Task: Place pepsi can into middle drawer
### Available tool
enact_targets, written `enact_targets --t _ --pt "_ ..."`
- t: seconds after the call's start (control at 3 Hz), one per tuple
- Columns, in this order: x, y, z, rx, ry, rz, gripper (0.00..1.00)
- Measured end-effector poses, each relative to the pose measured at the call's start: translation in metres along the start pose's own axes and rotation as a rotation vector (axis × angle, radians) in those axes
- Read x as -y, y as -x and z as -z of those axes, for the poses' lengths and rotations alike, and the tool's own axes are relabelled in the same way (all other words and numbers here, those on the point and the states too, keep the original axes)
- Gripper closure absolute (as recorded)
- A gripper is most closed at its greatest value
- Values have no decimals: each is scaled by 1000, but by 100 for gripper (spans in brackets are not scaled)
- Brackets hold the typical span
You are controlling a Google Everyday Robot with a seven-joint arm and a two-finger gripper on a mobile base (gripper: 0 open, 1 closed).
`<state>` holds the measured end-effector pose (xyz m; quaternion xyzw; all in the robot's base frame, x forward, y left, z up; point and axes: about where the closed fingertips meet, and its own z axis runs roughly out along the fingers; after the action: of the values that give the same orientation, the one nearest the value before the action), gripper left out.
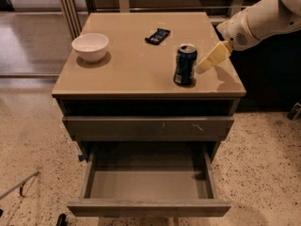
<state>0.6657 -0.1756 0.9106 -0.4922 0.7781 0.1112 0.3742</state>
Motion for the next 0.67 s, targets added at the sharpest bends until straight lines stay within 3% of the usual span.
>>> enact_targets --t 0.67 --pt "-7 11 -38 33 92 -4 0"
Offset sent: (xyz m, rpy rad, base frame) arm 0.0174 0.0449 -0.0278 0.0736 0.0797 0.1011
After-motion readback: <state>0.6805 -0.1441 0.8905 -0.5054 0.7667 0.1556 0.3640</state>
